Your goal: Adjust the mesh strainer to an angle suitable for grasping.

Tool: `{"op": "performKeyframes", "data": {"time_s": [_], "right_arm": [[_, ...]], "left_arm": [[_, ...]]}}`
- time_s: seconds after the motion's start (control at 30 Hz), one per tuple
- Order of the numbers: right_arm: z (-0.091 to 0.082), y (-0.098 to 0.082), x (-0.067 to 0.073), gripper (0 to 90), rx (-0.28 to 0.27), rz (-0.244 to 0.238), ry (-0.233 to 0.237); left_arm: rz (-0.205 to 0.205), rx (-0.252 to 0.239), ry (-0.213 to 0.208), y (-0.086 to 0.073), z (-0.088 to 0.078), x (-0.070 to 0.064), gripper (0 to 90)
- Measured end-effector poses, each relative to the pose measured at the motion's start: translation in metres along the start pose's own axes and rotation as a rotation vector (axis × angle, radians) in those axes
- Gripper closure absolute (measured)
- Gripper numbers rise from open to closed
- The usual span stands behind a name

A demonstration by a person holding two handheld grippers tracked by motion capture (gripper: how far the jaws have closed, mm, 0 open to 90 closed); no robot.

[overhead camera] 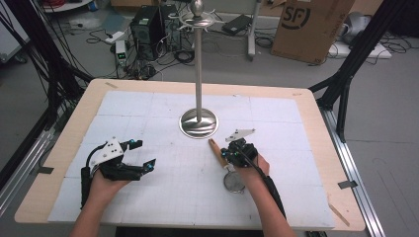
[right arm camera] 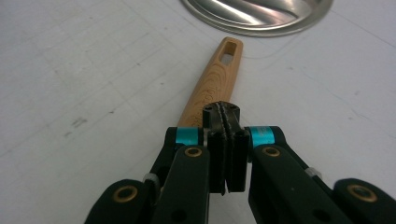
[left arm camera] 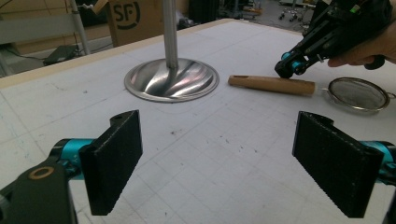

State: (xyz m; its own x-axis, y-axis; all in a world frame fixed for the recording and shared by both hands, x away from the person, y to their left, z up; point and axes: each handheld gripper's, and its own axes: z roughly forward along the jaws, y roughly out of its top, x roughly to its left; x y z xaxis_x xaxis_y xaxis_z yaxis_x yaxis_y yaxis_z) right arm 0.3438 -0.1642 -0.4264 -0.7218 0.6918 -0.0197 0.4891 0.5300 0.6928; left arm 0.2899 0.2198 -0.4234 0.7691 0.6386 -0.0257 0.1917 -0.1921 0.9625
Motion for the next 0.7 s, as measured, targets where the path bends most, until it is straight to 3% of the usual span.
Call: {"op": "performKeyframes", "data": {"time_s": [0.7], "right_arm": [[0.004,0.009,0.036,89.1,0.011,-0.095,0.141]], "left_arm": [[0.000,0.003,-0.002,0.000,0.000,0.000,16.5]]}}
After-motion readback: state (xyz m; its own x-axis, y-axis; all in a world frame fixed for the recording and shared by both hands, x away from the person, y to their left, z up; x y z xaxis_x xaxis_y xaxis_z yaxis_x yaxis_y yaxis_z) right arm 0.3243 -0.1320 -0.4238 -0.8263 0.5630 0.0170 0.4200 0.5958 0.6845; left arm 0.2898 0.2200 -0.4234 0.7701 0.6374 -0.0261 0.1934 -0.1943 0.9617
